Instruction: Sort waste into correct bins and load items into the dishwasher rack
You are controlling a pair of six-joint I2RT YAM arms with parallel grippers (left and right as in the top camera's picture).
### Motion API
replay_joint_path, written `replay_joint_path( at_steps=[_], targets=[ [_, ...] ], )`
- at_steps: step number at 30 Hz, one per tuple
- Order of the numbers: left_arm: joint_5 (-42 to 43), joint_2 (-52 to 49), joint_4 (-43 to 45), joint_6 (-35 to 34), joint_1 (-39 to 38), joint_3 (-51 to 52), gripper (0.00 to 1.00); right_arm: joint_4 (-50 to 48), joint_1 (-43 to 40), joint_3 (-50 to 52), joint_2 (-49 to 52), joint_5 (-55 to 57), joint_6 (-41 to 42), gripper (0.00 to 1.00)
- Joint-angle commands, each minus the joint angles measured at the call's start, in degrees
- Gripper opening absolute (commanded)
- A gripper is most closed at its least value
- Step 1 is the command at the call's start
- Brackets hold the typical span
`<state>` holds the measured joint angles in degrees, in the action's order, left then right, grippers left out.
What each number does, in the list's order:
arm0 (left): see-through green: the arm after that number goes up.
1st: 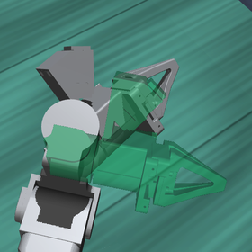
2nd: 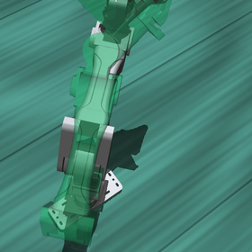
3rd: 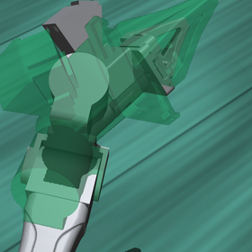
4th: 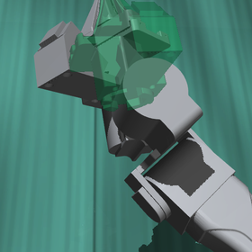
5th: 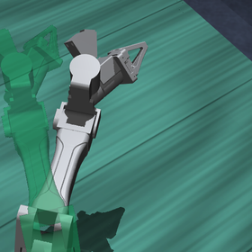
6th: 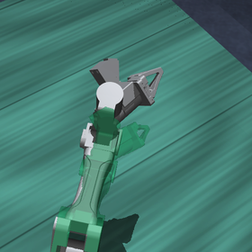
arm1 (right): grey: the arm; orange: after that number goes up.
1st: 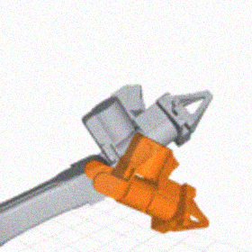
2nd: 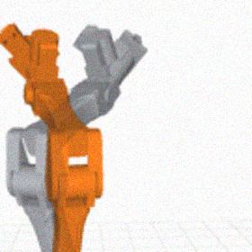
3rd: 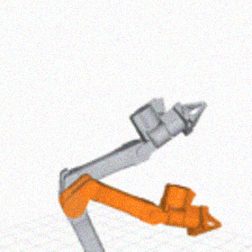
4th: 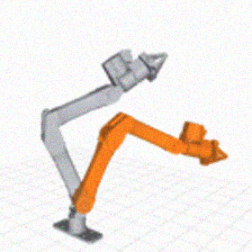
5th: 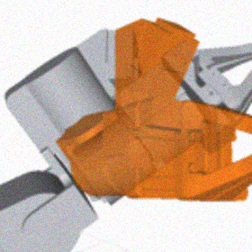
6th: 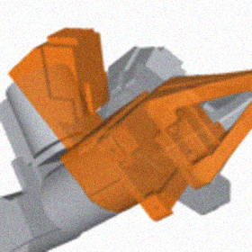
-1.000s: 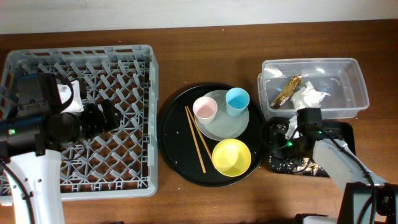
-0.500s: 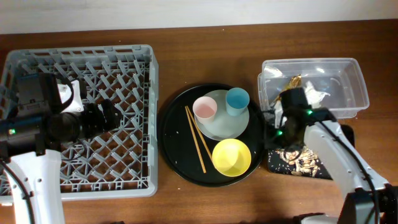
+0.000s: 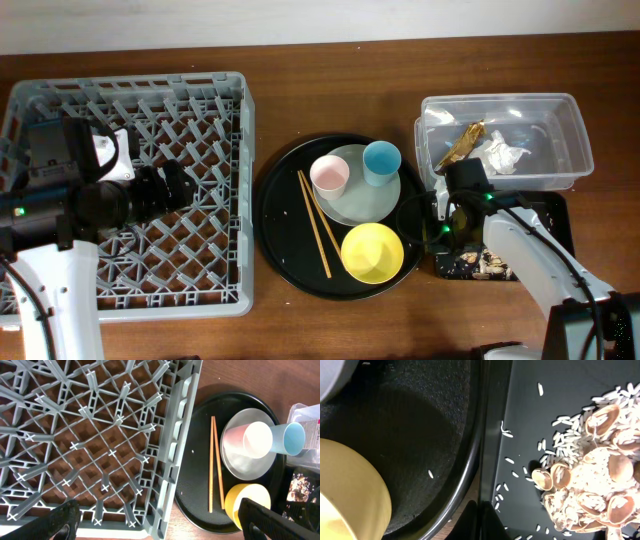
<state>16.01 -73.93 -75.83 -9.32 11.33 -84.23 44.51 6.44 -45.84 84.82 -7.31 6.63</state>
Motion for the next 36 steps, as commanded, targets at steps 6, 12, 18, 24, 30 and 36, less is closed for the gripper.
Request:
replay_joint_path(
  at_steps=[6,12,18,24,30,36],
  targets=[
    [0.02,0.39,0.09,-0.46,0.09,-0.31,0.99,0.48,0.35,0.63,0.00,1.60,-5.14,0.04],
    [0.02,0.39,0.09,-0.46,0.09,-0.31,1.00,0.35,0.35,0.63,0.00,1.90,-5.99,0.12],
    [0.02,0.39,0.09,-0.46,0.09,-0.31,0.99,8.92,0.24,-11.43,-0.02,2.03,-6.38,0.32],
    [0.02,0.39,0.09,-0.46,0.09,-0.31,0.99,24.68,-1.25,-35.50,-0.17,17.00,-6.38,0.68],
    [0.02,0.39,0.09,-0.46,0.09,-0.31,0.99,19.69,3.02,-37.73,-0.11,-13.42,-12.37,0.86],
    [0.00,0.39,0.07,-0.46,0.09,-0.31,0.99,1.70,30.95,-37.70,14.47,3.61,-11.58,0.66]
  ],
)
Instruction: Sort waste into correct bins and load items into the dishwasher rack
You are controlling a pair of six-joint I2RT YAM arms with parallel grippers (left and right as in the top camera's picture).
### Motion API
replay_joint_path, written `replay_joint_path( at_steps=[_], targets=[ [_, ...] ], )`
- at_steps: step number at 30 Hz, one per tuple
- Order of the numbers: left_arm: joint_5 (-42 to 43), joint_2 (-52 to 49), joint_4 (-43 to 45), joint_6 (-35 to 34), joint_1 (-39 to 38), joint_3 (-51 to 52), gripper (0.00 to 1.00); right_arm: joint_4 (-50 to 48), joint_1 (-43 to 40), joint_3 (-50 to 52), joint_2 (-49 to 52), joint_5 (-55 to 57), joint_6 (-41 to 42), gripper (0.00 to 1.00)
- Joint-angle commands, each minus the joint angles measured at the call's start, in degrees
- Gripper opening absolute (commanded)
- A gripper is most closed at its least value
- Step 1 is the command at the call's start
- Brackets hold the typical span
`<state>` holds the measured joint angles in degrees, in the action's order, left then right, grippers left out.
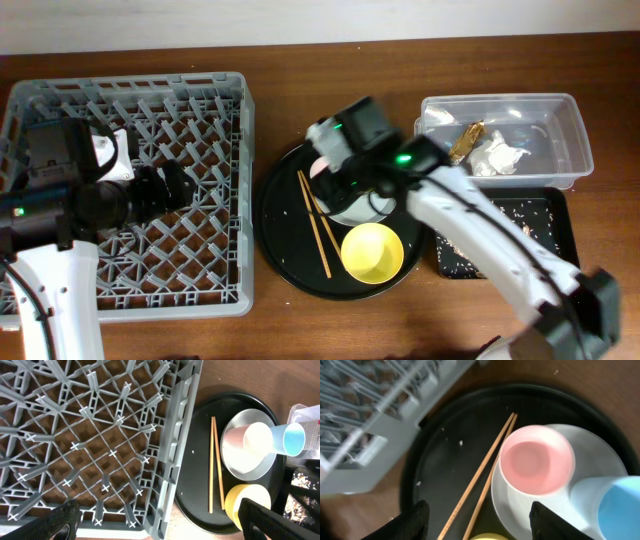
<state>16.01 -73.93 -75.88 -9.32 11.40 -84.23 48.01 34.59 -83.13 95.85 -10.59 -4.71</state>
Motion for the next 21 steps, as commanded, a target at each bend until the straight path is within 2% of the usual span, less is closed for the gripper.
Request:
replay_joint_path(
  at_steps=[1,5,9,12,13,16,17,19,21],
  targets=[
    [0.02,0.39,0.13,-0.46,0.02,-0.31,0.99,-4.22,4.74,-0.42,7.02,8.02,-0.24,0.64],
    [0.02,0.39,0.13,-0.46,0.02,-0.31,0.99,-6.40,5.16,-0.39,11.98,10.54,-0.24,0.52],
    [0.02,0.39,0.13,-0.46,0.02,-0.31,0.99,-9.14,5.09,-0.39,15.69,11.58,-0.90,0.51],
    [0.02,0.39,0.13,-0.46,0.02,-0.31,0.99,-9.31,5.09,-0.46,15.45,14.34,-0.87,0.13],
    [0.02,0.39,0.11,-0.46,0.02,-0.31,0.99,-9.53,5.09,-0.59,14.45,14.32,-0.90,0.05],
    [0.02,0.39,0.13,-0.46,0.02,-0.31,0.99,-4.74,5.09,-8.35,6.64,14.27,-0.83,0.04],
    [0.02,0.39,0.13,-0.46,0.02,-0.31,0.99,-0.46,4.85,-13.07,2.19,14.23,0.70,0.04],
    [0.02,0.39,0.13,-0.46,0.02,-0.31,0.99,3.06,1.92,-15.63,-3.98,6.80,3.23,0.04],
    [-1.36,0.39,2.71,-0.46,0.02,-0.31,0.99,5.90,-8.81,-15.63,-9.90,-17.90,3.48,0.04]
  ],
)
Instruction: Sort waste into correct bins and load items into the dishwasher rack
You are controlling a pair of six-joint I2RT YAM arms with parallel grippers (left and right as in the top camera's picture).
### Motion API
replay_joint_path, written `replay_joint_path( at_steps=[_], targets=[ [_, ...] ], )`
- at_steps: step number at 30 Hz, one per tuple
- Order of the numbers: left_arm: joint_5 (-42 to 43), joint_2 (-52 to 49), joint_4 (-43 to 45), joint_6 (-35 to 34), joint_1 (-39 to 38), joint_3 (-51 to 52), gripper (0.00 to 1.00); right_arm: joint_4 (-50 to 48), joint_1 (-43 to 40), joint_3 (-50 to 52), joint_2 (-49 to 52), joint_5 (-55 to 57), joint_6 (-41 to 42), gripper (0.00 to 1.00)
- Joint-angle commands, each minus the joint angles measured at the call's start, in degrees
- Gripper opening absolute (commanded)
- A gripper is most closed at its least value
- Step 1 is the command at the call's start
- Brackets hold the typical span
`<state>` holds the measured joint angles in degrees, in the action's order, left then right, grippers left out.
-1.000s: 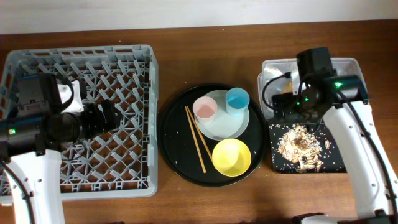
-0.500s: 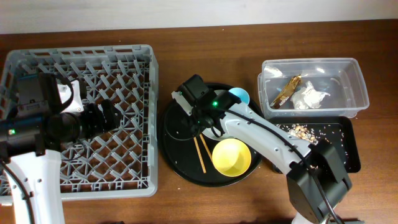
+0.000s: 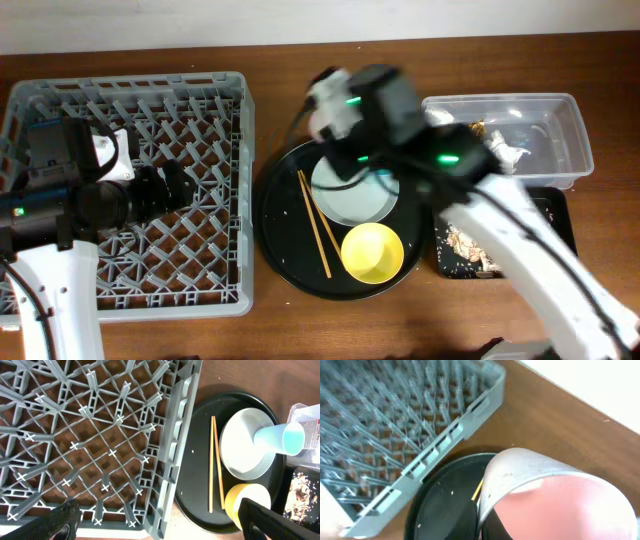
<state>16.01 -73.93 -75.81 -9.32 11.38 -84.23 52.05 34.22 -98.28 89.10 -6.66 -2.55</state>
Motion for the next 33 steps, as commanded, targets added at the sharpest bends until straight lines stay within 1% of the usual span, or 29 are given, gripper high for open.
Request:
replay_joint_path(
  at_steps=[1,2,3,4,5,6,7,8,9,10,12,13,14,16,17,19,21,24,26,27,28,30,31,32,33],
  targets=[
    [-1.49,0.39,4.37,-0.46,0.04,-0.31,1.00,2.95,-14.19,-0.39,-3.34,-36.98,0.02,0.04],
    [-1.49,0.39,4.17,-0.46,0.04,-0.31,0.99,3.56,-18.38,0.00,-2.80,-50.88,-4.07,0.04],
    [-1.44,0.39,4.35,-0.48,0.04,-0.31,0.99,4.87,-21.66,0.04,-1.77,-61.02,-7.39,0.04],
    [-0.35,0.39,6.40,-0.50,0.04,-0.31,0.99,6.12,-23.89,0.55,-0.59,-69.96,-11.65,0.04],
    [5.25,0.57,7.28,-0.35,0.04,-0.31,0.99,7.34,-24.83,1.38,-0.07,-75.91,-15.91,0.04],
    [17.42,0.55,9.25,4.33,0.02,-0.31,0.99,8.85,-24.92,1.66,0.39,-78.55,-18.69,0.04],
    [37.24,0.55,10.82,14.32,0.02,-0.31,0.99,8.81,-24.92,1.75,0.48,-80.11,-18.80,0.04],
    [59.28,0.39,11.08,23.17,0.02,-0.31,0.99,8.81,-24.92,1.75,0.48,-82.27,-19.91,0.04],
    [67.67,0.17,11.41,24.30,0.02,-0.31,0.99,8.74,-24.90,1.75,0.48,-82.27,-19.93,0.04],
    [70.18,0.02,12.00,24.41,-0.57,-0.31,0.99,8.74,-24.79,1.75,0.48,-82.27,-19.93,0.04],
    [69.09,0.02,14.16,24.44,-4.22,-0.31,0.99,8.63,-23.58,1.75,0.48,-82.27,-19.96,0.04],
    [68.98,0.02,17.51,24.39,-7.43,-0.31,0.99,8.57,-22.67,1.75,0.48,-82.27,-19.96,0.04],
    [66.95,0.02,19.74,23.56,-9.66,-0.31,0.99,8.61,-22.05,1.75,0.48,-82.27,-19.93,0.04],
    [56.85,0.02,21.42,18.27,-12.11,-0.31,0.99,8.61,-20.96,1.73,0.28,-82.29,-19.50,0.04],
    [55.69,0.00,22.82,17.88,-12.74,-0.31,0.99,8.61,-19.91,1.73,-0.02,-82.29,-19.52,0.04],
    [54.66,-0.09,24.39,17.51,-12.76,-0.31,0.99,8.59,-18.34,1.70,-0.09,-82.27,-19.52,0.04],
    [55.36,-0.61,24.33,17.51,-13.73,-0.26,0.99,6.82,-17.66,1.68,-0.09,-82.27,-19.47,0.04],
    [56.37,-0.74,24.44,17.55,-19.87,-0.26,0.99,0.66,-17.66,1.62,-0.09,-82.25,-14.01,0.04],
    [59.34,-0.74,26.05,17.55,-22.56,-0.26,0.98,0.17,-17.66,1.62,-0.07,-82.27,-13.62,0.04],
    [59.87,-0.74,26.77,17.55,-22.93,-0.26,0.92,0.17,-17.66,1.62,-0.07,-82.27,-13.62,0.04],
    [59.82,-0.74,27.26,17.55,-22.95,-0.26,0.89,0.20,-17.66,1.62,-0.07,-82.27,-13.62,0.04],
    [59.63,-0.74,27.41,17.57,-22.95,-0.26,0.57,0.20,-17.66,1.62,-0.07,-82.27,-13.62,0.04],
    [59.63,-0.74,27.67,17.55,-22.95,-0.26,0.53,0.20,-17.66,1.62,-0.07,-82.27,-13.62,0.04],
    [59.63,-0.74,28.00,17.55,-22.95,-0.26,0.52,0.20,-17.66,1.62,-0.07,-82.27,-13.62,0.04],
    [59.58,-0.74,28.72,17.55,-22.93,-0.26,0.47,0.13,-17.86,1.62,-0.07,-82.27,-13.64,0.11]
  ],
)
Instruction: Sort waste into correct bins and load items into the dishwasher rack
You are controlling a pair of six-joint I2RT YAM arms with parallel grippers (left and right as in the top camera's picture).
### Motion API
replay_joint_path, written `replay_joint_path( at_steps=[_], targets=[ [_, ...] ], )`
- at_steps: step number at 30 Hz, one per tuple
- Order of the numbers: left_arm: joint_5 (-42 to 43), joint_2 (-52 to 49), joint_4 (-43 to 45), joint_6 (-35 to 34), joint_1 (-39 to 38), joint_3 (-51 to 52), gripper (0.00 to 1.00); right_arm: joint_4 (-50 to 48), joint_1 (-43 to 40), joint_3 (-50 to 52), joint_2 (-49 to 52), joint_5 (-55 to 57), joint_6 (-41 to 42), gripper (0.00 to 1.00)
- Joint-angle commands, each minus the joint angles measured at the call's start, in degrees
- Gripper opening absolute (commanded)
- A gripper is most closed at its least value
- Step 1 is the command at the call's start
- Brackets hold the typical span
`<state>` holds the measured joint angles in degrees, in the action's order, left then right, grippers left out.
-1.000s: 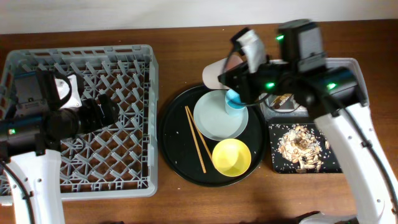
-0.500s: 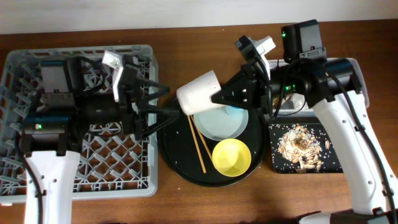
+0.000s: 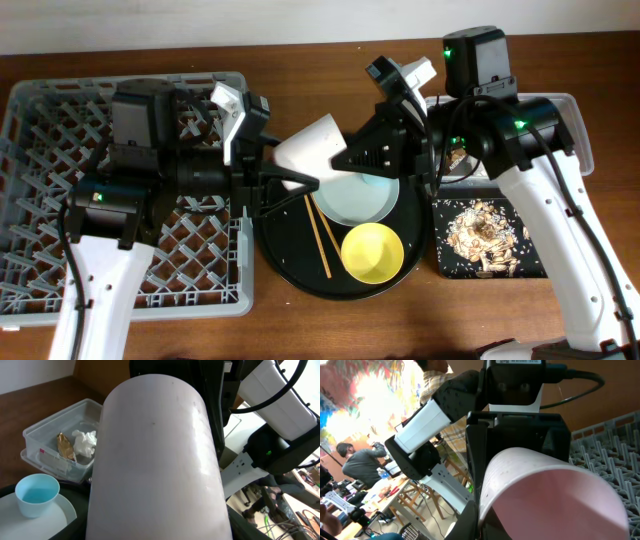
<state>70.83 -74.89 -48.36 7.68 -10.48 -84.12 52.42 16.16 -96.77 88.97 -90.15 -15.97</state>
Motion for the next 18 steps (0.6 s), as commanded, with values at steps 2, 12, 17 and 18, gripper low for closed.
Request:
replay_joint_path(
  at_steps=[2,12,17,18],
  targets=[
    [1.81,0.22,0.87,0.50,0.02,-0.37,0.47,-0.20,-2.16,0.11,0.07,1.22,0.04,0.41],
    [-64.65,-15.39,-11.06,-12.66,11.52,-0.37,0.50,21.33,-17.31,0.11,0.17,48.24,0.39,0.99],
    [-64.41,-26.47,-2.64,-13.07,11.50,-0.37,0.51,25.20,-17.31,0.13,0.17,53.81,0.39,0.99],
    [-64.30,-26.58,-2.16,-13.07,11.50,-0.37,0.51,25.20,-17.31,0.13,0.17,53.81,0.39,0.99]
  ],
)
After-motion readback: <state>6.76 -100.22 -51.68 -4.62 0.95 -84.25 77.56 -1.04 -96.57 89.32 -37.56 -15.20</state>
